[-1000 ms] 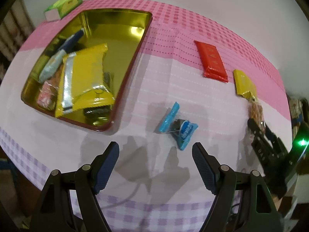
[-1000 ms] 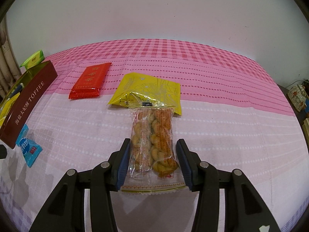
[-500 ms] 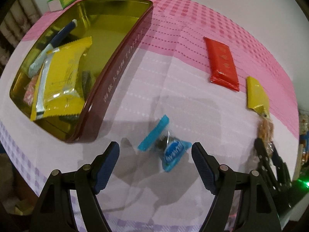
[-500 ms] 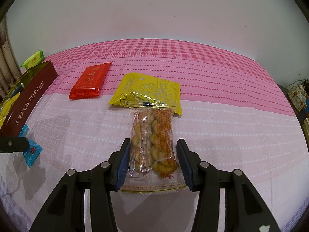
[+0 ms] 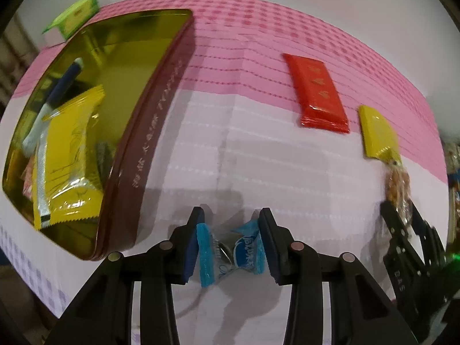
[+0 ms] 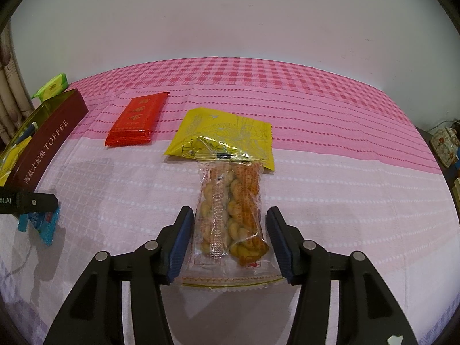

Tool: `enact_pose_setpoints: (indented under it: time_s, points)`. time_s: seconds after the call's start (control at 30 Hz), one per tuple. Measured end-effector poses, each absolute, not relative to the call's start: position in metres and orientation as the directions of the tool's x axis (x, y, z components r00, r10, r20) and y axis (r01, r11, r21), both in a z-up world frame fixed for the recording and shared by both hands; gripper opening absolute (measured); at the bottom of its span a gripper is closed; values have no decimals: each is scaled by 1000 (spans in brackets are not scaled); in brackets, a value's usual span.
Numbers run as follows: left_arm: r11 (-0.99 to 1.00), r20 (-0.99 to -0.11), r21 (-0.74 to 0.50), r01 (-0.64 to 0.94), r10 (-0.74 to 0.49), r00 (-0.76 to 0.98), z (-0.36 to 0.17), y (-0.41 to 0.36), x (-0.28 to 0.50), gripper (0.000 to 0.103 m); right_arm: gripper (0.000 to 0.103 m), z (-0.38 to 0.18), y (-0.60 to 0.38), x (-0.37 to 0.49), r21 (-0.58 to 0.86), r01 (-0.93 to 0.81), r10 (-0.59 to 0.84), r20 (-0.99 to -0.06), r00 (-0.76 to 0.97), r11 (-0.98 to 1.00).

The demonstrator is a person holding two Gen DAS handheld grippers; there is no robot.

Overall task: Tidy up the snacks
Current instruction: 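Grasp the blue-wrapped candy with the left tool while the right holds the biscuit bag, then carry the blue candy into the gold tin and open the left tool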

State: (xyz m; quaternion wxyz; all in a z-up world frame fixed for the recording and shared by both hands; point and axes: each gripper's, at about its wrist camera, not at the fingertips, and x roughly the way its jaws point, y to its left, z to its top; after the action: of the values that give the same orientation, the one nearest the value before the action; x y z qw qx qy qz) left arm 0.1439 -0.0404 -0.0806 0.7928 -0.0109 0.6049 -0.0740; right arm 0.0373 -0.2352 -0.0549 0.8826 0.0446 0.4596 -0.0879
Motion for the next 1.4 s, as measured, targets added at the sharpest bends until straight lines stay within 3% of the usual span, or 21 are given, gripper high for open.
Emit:
enact_pose_setpoints:
  time_s: [0.37, 0.47, 0.7, 1.07, 1.4]
  points:
    - [984, -968, -134, 119, -156, 199, -77, -23, 133, 42, 52, -55, -235, 38, -2, 197, -114, -820, 561, 980]
    - [982, -967, -129, 140, -156, 200, -74, -26, 127, 51, 52, -55, -235, 38, -1, 197, -114, -820, 561, 980]
    - [980, -967, -117, 158, -149, 206, -71, -33, 115, 52, 52, -55, -235, 38, -1, 197, -113, -820, 561, 980]
    - [976, -965, -155, 151, -182, 187, -76, -29, 111, 34, 52, -55, -235, 38, -1, 197, -113, -820, 561, 980]
    - [972, -960, -166, 164, -197, 200, -68, -22, 109, 32, 52, -55, -234, 38, -1, 197, -113, -820, 561, 980]
